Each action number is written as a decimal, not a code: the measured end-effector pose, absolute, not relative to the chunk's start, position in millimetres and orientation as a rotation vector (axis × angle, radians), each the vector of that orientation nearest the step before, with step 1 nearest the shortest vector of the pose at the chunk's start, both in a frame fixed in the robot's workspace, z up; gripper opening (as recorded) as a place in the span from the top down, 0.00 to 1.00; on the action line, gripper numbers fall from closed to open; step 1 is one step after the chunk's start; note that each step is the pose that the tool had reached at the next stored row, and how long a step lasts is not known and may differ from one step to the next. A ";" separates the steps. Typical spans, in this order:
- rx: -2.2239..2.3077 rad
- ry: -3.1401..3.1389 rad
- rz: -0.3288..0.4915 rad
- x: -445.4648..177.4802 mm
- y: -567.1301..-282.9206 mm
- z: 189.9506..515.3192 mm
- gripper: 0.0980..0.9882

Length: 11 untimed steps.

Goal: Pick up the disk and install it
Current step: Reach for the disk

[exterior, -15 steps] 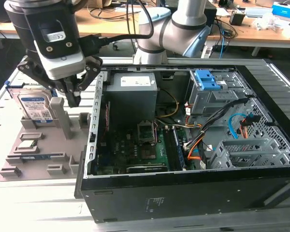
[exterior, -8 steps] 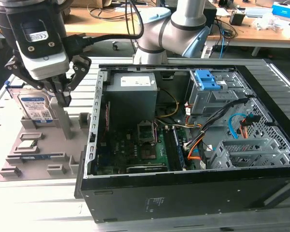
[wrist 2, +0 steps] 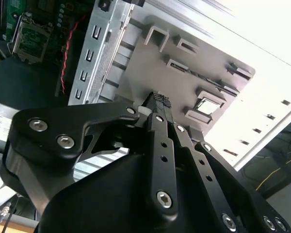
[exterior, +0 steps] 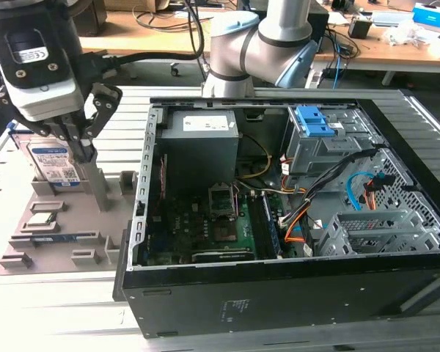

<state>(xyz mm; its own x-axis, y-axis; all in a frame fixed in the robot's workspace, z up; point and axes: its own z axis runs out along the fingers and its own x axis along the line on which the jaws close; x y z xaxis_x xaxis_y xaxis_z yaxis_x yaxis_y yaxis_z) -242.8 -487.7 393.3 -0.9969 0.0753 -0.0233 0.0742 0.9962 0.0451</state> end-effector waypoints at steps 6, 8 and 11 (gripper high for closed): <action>0.117 3.114 0.069 -259.4 -487.7 393.3 0.99; 0.116 3.114 0.069 -265.8 -487.7 393.3 0.99; 0.117 3.114 0.069 -273.7 -487.7 393.3 0.99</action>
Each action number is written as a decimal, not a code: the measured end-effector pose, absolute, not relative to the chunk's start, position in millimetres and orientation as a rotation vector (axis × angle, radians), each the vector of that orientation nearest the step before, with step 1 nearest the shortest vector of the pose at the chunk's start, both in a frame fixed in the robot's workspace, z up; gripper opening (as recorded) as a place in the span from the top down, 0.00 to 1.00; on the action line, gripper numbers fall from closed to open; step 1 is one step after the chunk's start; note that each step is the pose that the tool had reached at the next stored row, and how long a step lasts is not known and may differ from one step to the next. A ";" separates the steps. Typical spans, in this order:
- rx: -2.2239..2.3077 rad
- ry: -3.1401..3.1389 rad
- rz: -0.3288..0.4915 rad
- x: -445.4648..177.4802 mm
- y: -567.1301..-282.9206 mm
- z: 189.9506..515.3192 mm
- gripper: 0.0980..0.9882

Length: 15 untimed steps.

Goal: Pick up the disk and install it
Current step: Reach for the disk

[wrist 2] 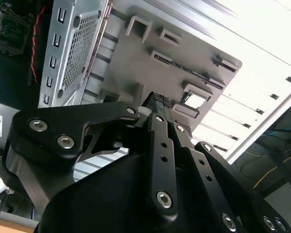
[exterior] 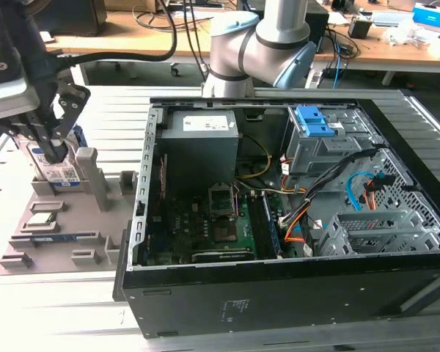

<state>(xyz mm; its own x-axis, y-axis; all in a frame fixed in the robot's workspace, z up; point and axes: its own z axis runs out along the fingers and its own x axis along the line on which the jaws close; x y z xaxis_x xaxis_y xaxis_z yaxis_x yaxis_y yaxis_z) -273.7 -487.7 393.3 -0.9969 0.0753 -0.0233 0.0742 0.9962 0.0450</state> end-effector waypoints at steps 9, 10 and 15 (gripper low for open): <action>0.116 3.114 0.069 -296.5 -487.7 393.2 0.99; 0.117 3.114 0.069 -299.1 -487.7 393.3 0.99; 0.117 3.114 0.069 -312.9 -487.7 393.3 0.99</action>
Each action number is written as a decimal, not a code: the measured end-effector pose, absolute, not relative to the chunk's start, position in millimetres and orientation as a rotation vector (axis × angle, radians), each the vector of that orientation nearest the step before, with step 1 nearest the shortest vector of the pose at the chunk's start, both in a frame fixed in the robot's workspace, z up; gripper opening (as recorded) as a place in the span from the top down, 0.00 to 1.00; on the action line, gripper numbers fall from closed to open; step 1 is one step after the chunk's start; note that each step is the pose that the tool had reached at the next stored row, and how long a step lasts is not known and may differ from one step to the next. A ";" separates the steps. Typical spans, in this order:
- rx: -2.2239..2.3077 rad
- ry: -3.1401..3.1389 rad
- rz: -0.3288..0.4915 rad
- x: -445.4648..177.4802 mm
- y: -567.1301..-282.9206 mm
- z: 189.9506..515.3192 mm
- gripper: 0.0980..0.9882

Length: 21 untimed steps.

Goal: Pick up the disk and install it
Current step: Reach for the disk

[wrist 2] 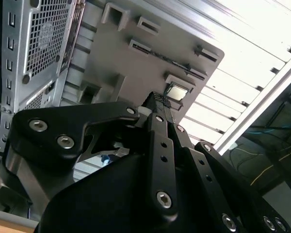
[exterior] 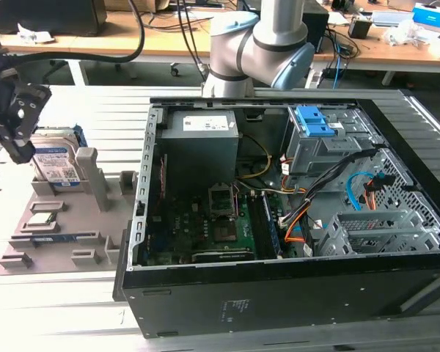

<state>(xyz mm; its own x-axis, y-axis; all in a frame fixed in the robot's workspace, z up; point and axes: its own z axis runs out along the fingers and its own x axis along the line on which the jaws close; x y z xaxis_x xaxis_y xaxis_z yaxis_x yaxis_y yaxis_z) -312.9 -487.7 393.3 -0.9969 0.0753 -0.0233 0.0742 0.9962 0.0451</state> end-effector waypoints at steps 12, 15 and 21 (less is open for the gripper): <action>0.117 3.114 0.069 -337.0 -487.7 393.3 0.99; 0.116 3.114 0.069 -341.8 -487.7 393.3 0.99; 0.117 3.114 0.069 -355.0 -487.7 393.3 0.99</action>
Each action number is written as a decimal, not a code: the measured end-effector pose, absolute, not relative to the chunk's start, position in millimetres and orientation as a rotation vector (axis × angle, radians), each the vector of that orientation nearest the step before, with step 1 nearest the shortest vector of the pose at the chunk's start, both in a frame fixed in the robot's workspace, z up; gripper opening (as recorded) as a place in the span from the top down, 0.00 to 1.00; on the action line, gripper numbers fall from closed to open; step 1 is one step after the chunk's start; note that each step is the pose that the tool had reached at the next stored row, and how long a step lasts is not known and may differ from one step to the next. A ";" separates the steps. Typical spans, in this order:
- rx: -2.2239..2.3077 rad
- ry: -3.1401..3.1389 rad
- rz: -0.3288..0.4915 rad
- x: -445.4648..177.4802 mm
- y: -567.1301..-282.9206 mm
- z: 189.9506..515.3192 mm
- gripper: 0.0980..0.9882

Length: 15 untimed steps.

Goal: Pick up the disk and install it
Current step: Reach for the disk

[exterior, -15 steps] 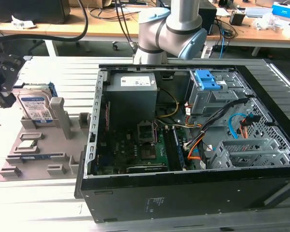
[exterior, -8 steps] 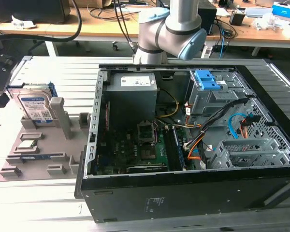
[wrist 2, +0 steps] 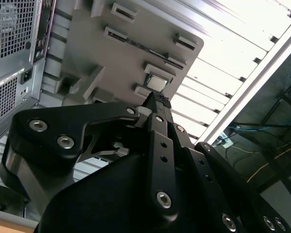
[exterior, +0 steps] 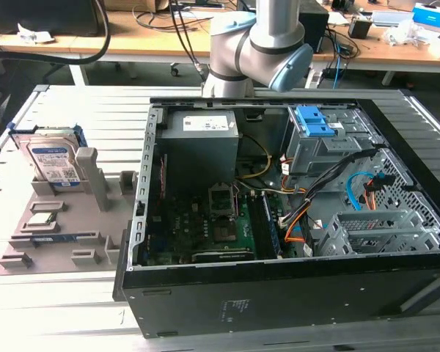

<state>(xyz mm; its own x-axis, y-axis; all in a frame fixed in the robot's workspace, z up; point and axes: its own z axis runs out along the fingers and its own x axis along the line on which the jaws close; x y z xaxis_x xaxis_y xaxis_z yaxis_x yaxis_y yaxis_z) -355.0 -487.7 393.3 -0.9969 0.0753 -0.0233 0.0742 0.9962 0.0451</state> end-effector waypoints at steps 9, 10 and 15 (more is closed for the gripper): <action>0.116 3.114 0.068 -370.0 -481.4 393.3 0.99; 0.117 3.114 0.068 -370.4 -479.3 393.3 0.99; 0.116 3.114 0.065 -378.0 -464.7 393.3 0.99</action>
